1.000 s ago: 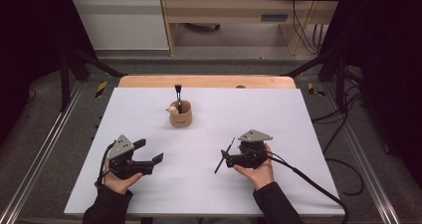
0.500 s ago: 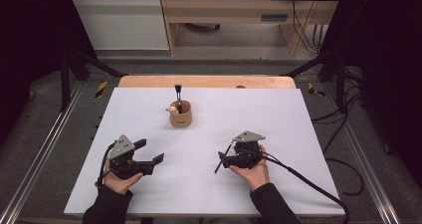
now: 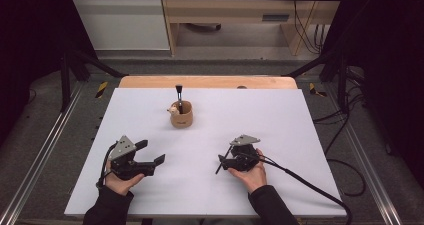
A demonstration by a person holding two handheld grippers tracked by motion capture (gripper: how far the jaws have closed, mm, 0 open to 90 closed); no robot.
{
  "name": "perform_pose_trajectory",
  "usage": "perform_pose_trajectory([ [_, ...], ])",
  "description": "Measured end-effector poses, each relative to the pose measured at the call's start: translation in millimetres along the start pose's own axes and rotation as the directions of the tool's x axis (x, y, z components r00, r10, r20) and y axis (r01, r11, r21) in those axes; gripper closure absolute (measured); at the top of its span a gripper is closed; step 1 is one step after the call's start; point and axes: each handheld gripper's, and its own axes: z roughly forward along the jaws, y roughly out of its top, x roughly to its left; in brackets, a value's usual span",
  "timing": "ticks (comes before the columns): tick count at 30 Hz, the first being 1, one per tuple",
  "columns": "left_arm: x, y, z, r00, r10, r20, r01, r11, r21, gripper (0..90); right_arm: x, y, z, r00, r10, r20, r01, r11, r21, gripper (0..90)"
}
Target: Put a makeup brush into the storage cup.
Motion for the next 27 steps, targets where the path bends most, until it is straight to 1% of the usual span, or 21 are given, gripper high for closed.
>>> perform_pose_trajectory([
  [1,0.1,-0.1,0.1,1.0,0.0,0.0,0.0,1.0,0.001,13.7,0.6,-0.2,0.6,1.0,0.006,0.0,-0.006,1.0,-0.001,28.5],
  [4,0.2,-0.1,0.0,1.0,-0.001,0.0,0.001,1.0,0.001,13.7,0.6,-1.2,2.5,1.0,-0.001,0.003,0.001,1.0,0.004,29.8],
  [5,0.2,-0.1,-0.1,1.0,-0.001,0.0,0.001,1.0,0.0,13.7,0.3,-1.9,3.4,0.9999,-0.011,0.005,0.011,1.0,0.003,30.3],
  [6,0.3,-0.1,-0.1,1.0,0.0,-0.001,0.0,1.0,0.0,13.8,1.2,-2.1,4.0,1.0,-0.002,0.007,0.002,1.0,0.009,30.7],
  [7,0.3,-0.1,-0.2,1.0,-0.001,0.0,0.001,1.0,0.0,13.8,1.0,-2.4,4.3,0.9999,-0.009,0.007,0.009,1.0,0.013,31.2],
  [8,0.4,-0.1,-0.3,1.0,-0.001,0.0,0.001,1.0,0.001,13.8,1.6,-2.7,4.6,1.0,-0.005,0.005,0.005,1.0,0.016,31.7],
  [11,0.4,-0.1,-0.2,1.0,-0.001,0.0,0.001,1.0,0.0,13.8,1.1,-3.6,5.5,0.9998,-0.019,0.004,0.019,1.0,0.018,33.1],
  [12,0.3,-0.1,-0.2,1.0,0.0,-0.001,0.0,1.0,0.0,13.8,1.8,-3.6,5.6,0.9999,-0.011,0.007,0.011,1.0,0.023,33.8],
  [17,0.4,-0.1,-0.3,1.0,-0.001,-0.001,0.001,1.0,0.001,13.9,1.7,-4.1,6.1,0.9998,-0.018,0.006,0.018,0.999,0.031,37.4],
  [18,0.3,-0.2,-0.3,1.0,-0.001,0.0,0.001,1.0,0.001,13.8,0.9,-4.6,6.5,0.9995,-0.03,0.007,0.03,0.999,0.032,38.0],
  [19,0.4,-0.1,-0.3,1.0,-0.001,-0.001,0.001,1.0,0.001,13.9,1.9,-4.3,6.2,0.9998,-0.02,0.007,0.02,0.999,0.036,38.3],
  [24,0.1,-0.2,-0.2,1.0,-0.001,0.0,0.001,1.0,0.001,13.9,1.6,-4.4,5.8,0.9996,-0.029,0.006,0.029,0.999,0.034,41.3],
  [25,0.1,-0.2,-0.2,1.0,0.0,0.0,0.0,1.0,0.001,13.9,2.1,-4.5,5.4,0.9997,-0.023,0.005,0.023,0.999,0.037,42.2],
  [27,0.1,-0.2,-0.2,1.0,-0.001,0.001,0.001,1.0,0.002,13.9,1.6,-4.7,5.3,0.9994,-0.034,0.005,0.033,0.999,0.035,43.2],
])
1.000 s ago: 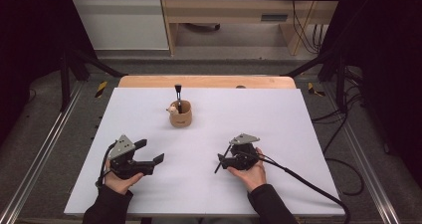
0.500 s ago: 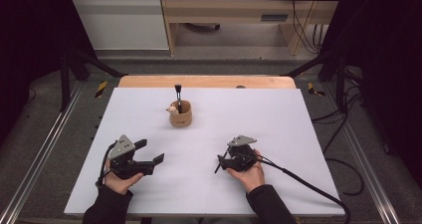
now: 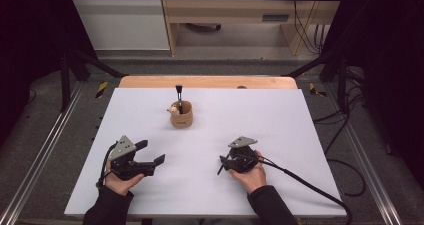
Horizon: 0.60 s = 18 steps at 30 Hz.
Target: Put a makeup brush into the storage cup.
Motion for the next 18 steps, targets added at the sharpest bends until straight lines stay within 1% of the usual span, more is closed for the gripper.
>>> perform_pose_trajectory([
  [7,0.2,0.0,-0.2,1.0,-0.001,0.0,0.001,1.0,0.0,13.9,0.5,0.2,-1.2,1.0,0.0,-0.003,0.0,1.0,0.005,47.7],
  [8,0.1,-0.1,-0.1,1.0,-0.001,0.001,0.001,1.0,0.0,13.9,-0.5,-0.2,-1.3,0.9999,-0.012,-0.006,0.012,1.0,0.002,48.2],
  [18,-0.2,-0.3,0.3,1.0,-0.001,0.001,0.001,1.0,0.004,14.0,-0.1,0.1,-2.8,1.0,-0.008,-0.003,0.008,1.0,0.013,52.1],
])
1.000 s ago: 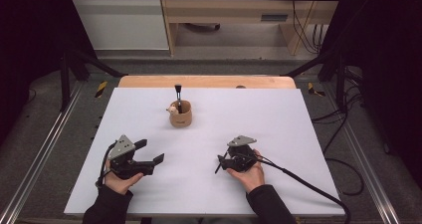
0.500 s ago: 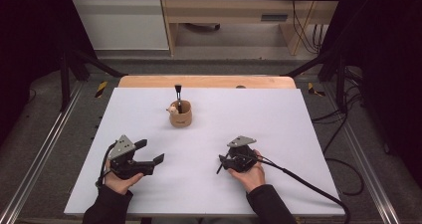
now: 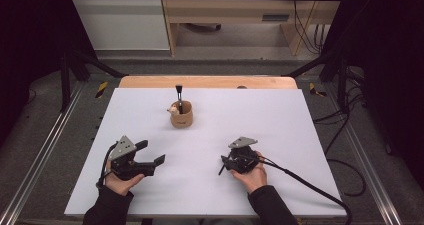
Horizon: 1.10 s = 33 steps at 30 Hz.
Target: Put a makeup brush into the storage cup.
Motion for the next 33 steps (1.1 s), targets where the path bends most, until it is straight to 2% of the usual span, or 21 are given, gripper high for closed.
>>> perform_pose_trajectory([
  [15,-0.7,0.2,-0.5,1.0,0.002,0.001,-0.002,1.0,-0.001,14.0,0.9,-0.5,-3.7,1.0,0.002,0.009,-0.002,1.0,0.015,60.5],
  [17,-1.1,0.2,-0.4,1.0,0.004,0.001,-0.004,1.0,-0.001,14.0,0.3,-0.9,-3.9,0.9998,-0.017,0.013,0.017,1.0,0.013,61.5],
  [18,-1.2,0.2,-0.3,1.0,0.005,0.001,-0.005,1.0,0.0,14.0,1.5,-0.6,-4.3,0.9999,-0.002,0.015,0.002,1.0,0.016,61.7],
  [21,-1.8,0.2,-0.1,1.0,0.005,0.002,-0.005,1.0,0.001,14.0,1.2,-0.9,-5.8,0.9998,-0.011,0.017,0.01,1.0,0.024,62.5],
  [33,-2.3,0.3,-0.9,1.0,0.003,0.002,-0.003,1.0,0.0,14.0,1.6,-4.1,-8.9,0.9997,0.006,0.025,-0.007,1.0,0.029,62.7],
])
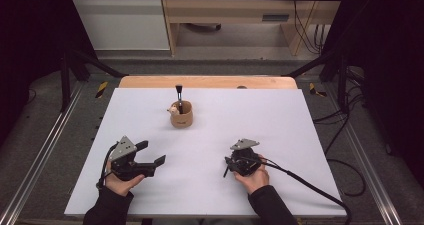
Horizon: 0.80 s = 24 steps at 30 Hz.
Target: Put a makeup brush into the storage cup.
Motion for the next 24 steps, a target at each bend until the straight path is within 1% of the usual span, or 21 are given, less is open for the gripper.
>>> perform_pose_trajectory([
  [1,0.0,0.0,-0.1,1.0,0.0,0.0,0.0,1.0,-0.001,14.0,0.7,-0.1,-0.5,0.9999,0.011,-0.001,-0.011,1.0,0.003,62.6],
  [5,-0.4,0.0,0.0,1.0,0.0,0.001,0.0,1.0,-0.001,14.0,1.1,-1.3,-1.5,0.9998,0.019,0.006,-0.019,1.0,0.004,62.2],
  [7,-0.6,0.1,0.1,1.0,0.0,0.002,0.0,1.0,0.0,14.0,1.0,-2.0,-1.8,0.9999,0.013,0.007,-0.013,1.0,0.002,62.3],
  [8,-0.7,0.1,0.1,1.0,0.001,0.002,-0.001,1.0,0.0,14.0,1.5,-2.0,-2.1,0.9998,0.019,0.008,-0.019,1.0,0.004,62.5],
  [12,-0.7,0.1,0.1,1.0,-0.001,0.002,0.001,1.0,-0.001,14.0,1.1,-2.0,-2.9,0.9999,0.012,0.006,-0.012,1.0,0.007,65.4],
  [15,-0.7,0.1,-0.2,1.0,0.0,0.002,0.0,1.0,-0.001,14.0,0.9,-2.6,-4.8,0.9997,0.023,0.002,-0.023,1.0,0.017,68.1],
  [16,-0.8,0.2,-0.2,1.0,0.0,0.002,0.0,1.0,-0.001,14.0,0.3,-2.9,-5.5,0.9997,0.023,-0.002,-0.023,1.0,0.017,69.0],
  [17,-0.8,0.2,-0.2,1.0,0.001,0.003,-0.001,1.0,-0.001,14.0,-1.3,-3.8,-6.0,0.9999,0.012,-0.001,-0.012,1.0,0.016,69.8],
  [18,-0.9,0.2,-0.2,1.0,0.001,0.003,-0.001,1.0,-0.001,14.0,-1.4,-4.1,-7.1,0.9997,0.023,-0.002,-0.023,0.999,0.022,70.5],
  [19,-0.8,0.2,-0.2,1.0,0.001,0.003,-0.001,1.0,-0.001,14.0,-2.7,-4.7,-7.7,0.9999,0.016,0.0,-0.016,1.0,0.021,70.8],
  [20,-0.8,0.2,-0.2,1.0,0.001,0.003,-0.001,1.0,-0.001,14.0,-2.8,-5.0,-8.7,0.9996,0.028,0.001,-0.028,0.999,0.026,71.1],
  [21,-0.8,0.1,-0.2,1.0,0.0,0.003,0.0,1.0,-0.001,14.0,-4.3,-5.9,-9.5,0.9997,0.022,0.009,-0.022,0.999,0.028,71.3],
  [23,-0.8,0.1,-0.2,1.0,0.0,0.003,0.0,1.0,-0.001,14.0,-5.8,-6.7,-10.9,0.9996,0.028,0.01,-0.028,0.999,0.032,72.1],
  [24,-0.8,0.2,-0.2,1.0,0.001,0.003,-0.001,1.0,0.0,14.0,-5.3,-6.8,-12.0,0.9988,0.05,0.005,-0.05,0.998,0.035,72.8],
])
